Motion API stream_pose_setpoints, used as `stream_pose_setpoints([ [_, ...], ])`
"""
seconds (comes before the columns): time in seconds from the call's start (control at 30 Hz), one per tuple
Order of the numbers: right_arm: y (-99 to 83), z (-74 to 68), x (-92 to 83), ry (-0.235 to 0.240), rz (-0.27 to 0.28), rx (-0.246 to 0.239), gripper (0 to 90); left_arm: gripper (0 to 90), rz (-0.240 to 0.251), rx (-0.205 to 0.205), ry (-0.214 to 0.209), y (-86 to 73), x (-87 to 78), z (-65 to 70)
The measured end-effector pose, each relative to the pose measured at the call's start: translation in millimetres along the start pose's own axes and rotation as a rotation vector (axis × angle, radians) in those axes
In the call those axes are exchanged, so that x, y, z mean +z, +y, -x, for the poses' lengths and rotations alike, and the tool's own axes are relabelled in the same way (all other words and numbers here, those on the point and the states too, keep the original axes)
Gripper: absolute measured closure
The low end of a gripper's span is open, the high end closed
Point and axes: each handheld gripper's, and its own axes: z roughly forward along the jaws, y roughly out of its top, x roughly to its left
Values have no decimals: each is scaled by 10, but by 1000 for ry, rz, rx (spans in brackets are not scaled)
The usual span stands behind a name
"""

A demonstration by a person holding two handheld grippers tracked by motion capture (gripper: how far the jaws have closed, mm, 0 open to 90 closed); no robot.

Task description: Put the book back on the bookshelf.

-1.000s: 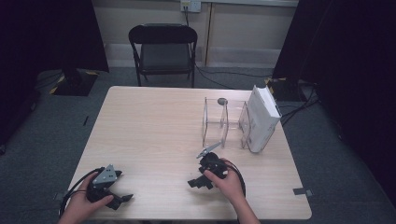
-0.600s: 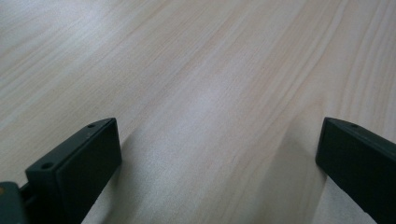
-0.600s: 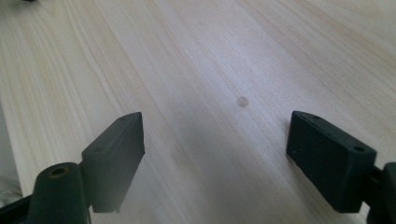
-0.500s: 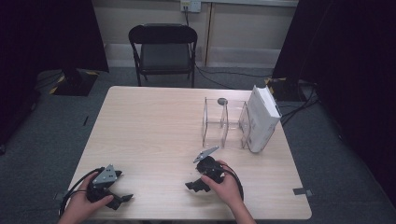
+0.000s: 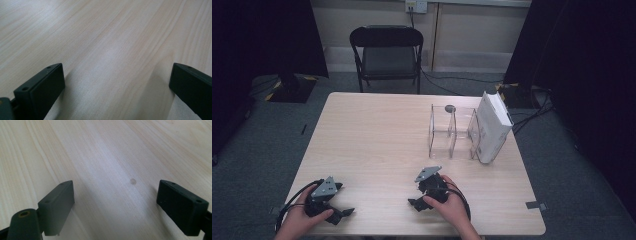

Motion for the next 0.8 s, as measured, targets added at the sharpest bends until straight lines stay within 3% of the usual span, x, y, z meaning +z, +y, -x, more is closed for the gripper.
stream_pose_setpoints([
  [0.8,-108,13,48,12,122,-18,122,0,1,0,0,-1,1,0],
])
